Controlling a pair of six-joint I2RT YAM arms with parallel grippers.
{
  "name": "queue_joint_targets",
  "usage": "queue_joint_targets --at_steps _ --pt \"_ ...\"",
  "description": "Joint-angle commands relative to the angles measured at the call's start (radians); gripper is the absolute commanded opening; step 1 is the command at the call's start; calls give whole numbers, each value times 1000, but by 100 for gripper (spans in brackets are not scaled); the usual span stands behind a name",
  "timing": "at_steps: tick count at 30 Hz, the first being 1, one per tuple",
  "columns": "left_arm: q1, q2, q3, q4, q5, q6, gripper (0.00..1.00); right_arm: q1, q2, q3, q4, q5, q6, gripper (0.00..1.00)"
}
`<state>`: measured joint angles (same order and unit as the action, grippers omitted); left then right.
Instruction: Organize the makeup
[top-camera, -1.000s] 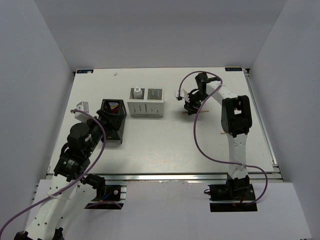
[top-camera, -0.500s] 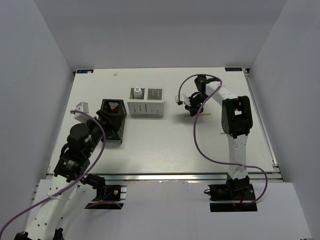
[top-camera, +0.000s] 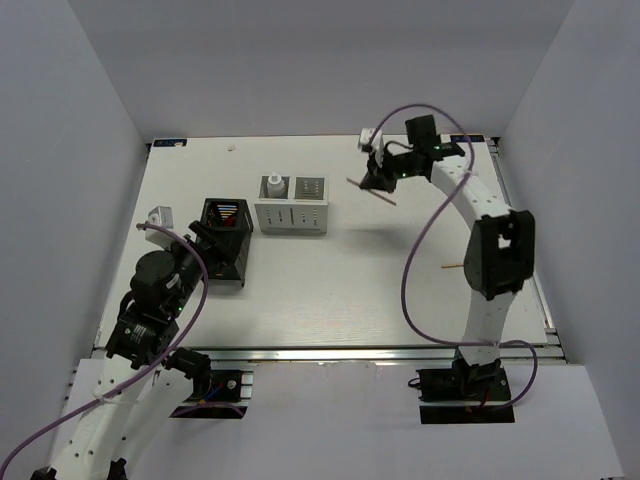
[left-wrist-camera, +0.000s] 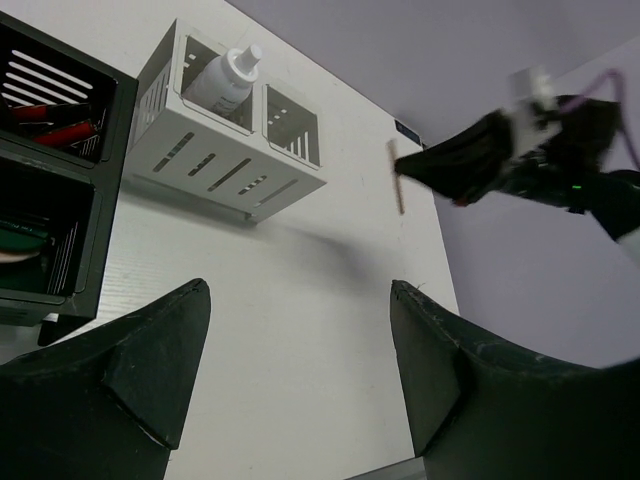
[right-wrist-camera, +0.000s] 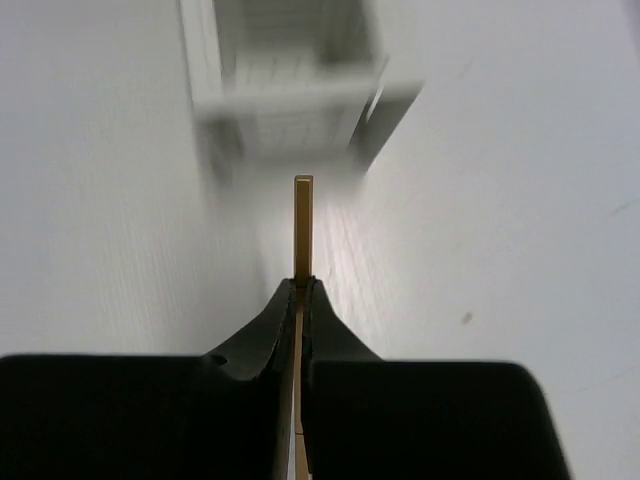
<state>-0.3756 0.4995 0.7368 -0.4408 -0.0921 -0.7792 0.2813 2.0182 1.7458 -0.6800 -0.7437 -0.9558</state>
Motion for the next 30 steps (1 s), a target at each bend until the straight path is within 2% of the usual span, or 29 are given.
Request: queue_joint_targets --at_steps 1,2,3,4,5,7,10,14,19,27,30 --pt "-3 -9 -13 36 17 -12 82 7 -194 -55 441 -267 425 0" --pt "-3 -9 -13 40 25 -12 82 12 -237 -92 571 -299 531 0" --pt "-3 -7 -14 51 32 -14 82 18 -252 -173 860 -305 636 0" --pt "-3 -4 -14 57 38 -12 82 28 -265 -210 999 -298 820 0" --pt "-3 -3 -16 63 54 -14 82 56 -271 -239 1118 -245 892 0" --pt "-3 1 -20 77 66 -17 82 93 -259 -262 1337 -165 1016 0" --pt "-3 1 -17 80 77 -25 82 175 -182 -191 1448 28 1129 0" --pt "-5 -4 -4 59 71 -29 82 226 -34 -62 1501 124 1213 0" --pt "-3 -22 1 31 63 -37 82 260 60 21 1476 167 1217 0" --pt "-3 -52 -13 7 55 -46 82 253 30 -121 1473 162 1146 0" --pt "-3 -50 -27 28 66 -52 82 251 25 -153 1430 133 1106 11"
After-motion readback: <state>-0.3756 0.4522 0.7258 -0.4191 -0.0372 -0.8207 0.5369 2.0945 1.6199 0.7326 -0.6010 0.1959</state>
